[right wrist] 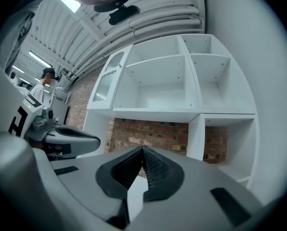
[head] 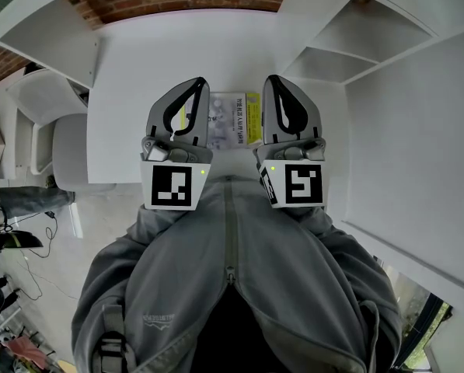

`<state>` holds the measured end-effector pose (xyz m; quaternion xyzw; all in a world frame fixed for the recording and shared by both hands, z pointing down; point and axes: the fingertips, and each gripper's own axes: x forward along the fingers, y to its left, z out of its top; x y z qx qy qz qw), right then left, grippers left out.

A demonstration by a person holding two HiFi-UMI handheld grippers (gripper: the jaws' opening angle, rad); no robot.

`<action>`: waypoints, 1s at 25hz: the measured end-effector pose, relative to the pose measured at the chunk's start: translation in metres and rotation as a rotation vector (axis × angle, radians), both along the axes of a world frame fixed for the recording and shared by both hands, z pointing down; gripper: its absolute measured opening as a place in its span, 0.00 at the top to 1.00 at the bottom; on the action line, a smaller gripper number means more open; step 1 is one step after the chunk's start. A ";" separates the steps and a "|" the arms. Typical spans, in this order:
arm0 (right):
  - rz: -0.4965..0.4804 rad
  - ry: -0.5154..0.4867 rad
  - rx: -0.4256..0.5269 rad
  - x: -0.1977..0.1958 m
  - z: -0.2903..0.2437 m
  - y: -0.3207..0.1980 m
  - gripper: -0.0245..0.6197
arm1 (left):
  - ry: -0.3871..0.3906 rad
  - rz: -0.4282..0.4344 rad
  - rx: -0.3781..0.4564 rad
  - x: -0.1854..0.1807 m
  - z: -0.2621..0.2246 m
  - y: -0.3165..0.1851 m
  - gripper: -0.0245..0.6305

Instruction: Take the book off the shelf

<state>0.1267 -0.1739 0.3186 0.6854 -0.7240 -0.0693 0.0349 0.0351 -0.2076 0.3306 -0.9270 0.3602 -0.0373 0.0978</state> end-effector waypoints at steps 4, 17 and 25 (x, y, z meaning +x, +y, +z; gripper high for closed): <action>-0.015 -0.010 -0.014 -0.004 0.006 -0.001 0.92 | 0.002 -0.004 0.000 0.000 0.001 -0.001 0.95; -0.029 -0.026 -0.037 -0.009 0.011 -0.003 0.92 | 0.000 0.020 -0.010 0.002 0.004 0.000 0.95; -0.028 -0.029 -0.048 -0.011 0.013 -0.005 0.92 | -0.005 0.027 -0.016 0.002 0.005 -0.002 0.95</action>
